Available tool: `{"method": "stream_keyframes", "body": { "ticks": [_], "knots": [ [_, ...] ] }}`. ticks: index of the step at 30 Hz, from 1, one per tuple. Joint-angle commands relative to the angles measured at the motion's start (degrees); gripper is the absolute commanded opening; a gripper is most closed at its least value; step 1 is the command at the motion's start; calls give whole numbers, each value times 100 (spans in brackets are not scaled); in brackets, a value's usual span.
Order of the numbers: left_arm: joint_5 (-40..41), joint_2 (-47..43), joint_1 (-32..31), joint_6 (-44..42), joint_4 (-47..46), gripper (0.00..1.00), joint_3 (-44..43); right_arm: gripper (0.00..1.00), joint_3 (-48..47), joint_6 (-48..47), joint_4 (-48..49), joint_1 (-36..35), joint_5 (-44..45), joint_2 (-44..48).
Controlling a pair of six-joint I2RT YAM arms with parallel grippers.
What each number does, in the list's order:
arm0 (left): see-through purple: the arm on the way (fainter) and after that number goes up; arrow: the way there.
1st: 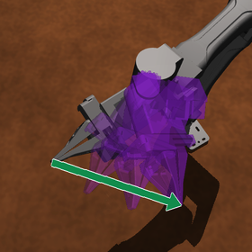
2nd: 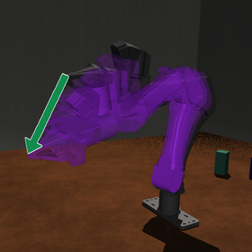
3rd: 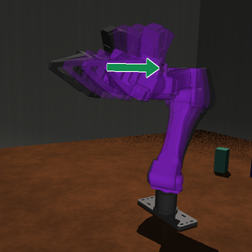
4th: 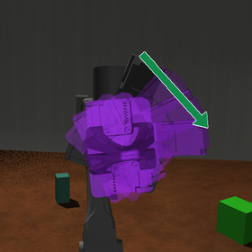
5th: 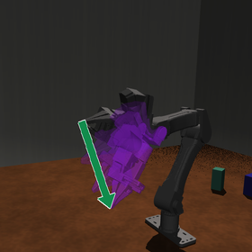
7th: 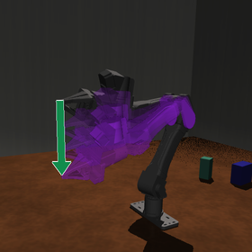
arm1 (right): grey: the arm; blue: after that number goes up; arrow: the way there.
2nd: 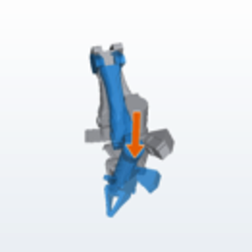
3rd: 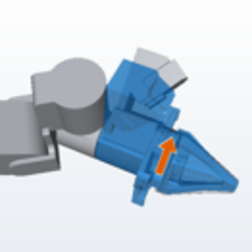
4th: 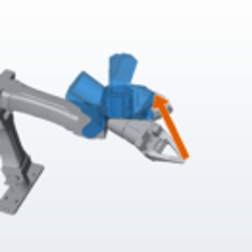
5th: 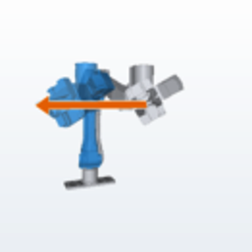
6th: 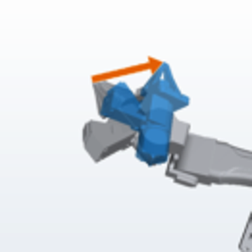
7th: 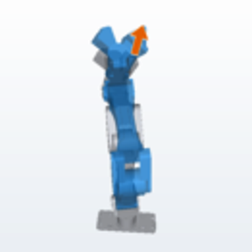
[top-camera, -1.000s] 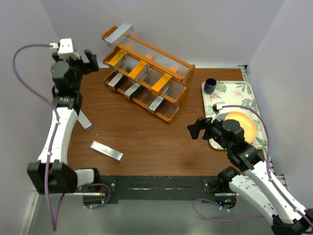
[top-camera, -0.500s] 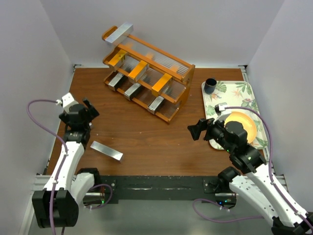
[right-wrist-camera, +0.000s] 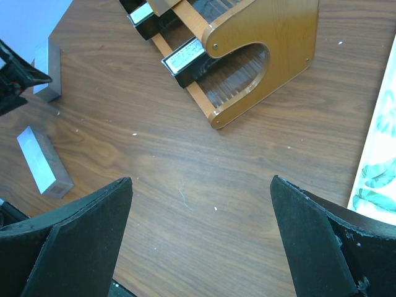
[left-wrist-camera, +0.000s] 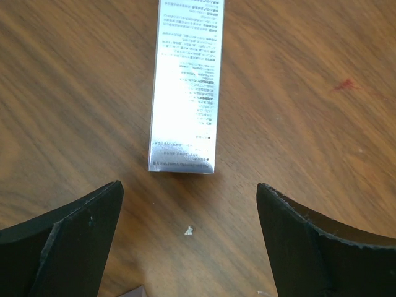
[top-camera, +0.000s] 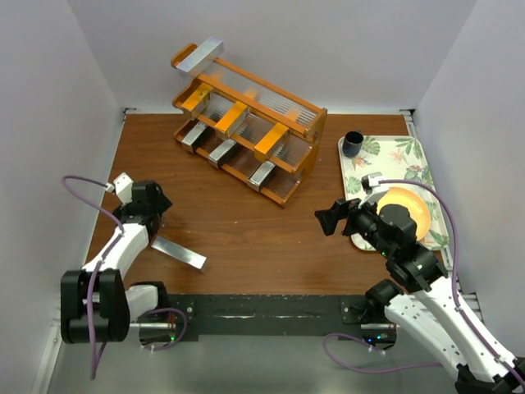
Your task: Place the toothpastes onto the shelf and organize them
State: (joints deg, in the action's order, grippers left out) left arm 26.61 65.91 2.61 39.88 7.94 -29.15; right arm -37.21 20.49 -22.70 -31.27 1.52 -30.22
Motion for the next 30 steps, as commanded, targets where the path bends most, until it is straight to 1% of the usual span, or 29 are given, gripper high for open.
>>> {"method": "stream_keyframes", "body": {
  "ticks": [1,2,3,4,6,10,14,15,16,19,20,22,23,25,26,28,29,30],
  "knots": [
    [432,299,38,284,-671,89,14,98,12,-54,196,-2,-134,42],
    [528,361,46,284,-706,87,14,98,21,-54,196,-2,-134,60],
    [555,387,46,284,-698,83,23,98,30,-37,204,-2,-134,51],
    [573,422,81,284,-933,81,40,98,30,-45,222,6,-126,42],
    [626,554,125,310,-988,78,-3,98,39,-45,231,-2,-143,34],
    [503,835,380,363,-874,76,-196,98,30,-45,222,-2,-143,33],
    [249,1291,503,275,-803,75,-460,98,30,-45,213,-2,-143,42],
    [222,1371,521,257,-534,75,-582,98,38,-45,222,-2,-143,42],
    [204,1529,538,223,-470,75,-644,98,39,-45,222,-2,-143,42],
    [160,1697,539,161,-364,70,-803,98,39,-45,213,-2,-143,51],
    [152,1697,539,152,-355,63,-812,98,39,-45,222,-2,-134,51],
    [169,1680,539,143,-311,55,-803,98,47,-54,231,-2,-143,42],
    [221,1653,547,143,-294,46,-777,98,47,-45,231,-2,-134,42],
    [222,1505,547,161,-206,37,-759,98,47,-45,231,-2,-143,42],
    [204,1443,539,143,-171,29,-759,98,47,-45,239,-2,-143,51],
    [178,1224,521,117,5,25,-803,98,47,-45,231,-2,-143,42],
    [178,1136,530,99,66,21,-838,98,47,-45,231,-2,-143,34],
    [178,1022,530,73,154,20,-864,98,47,-45,239,-2,-143,42]
  ]
}}
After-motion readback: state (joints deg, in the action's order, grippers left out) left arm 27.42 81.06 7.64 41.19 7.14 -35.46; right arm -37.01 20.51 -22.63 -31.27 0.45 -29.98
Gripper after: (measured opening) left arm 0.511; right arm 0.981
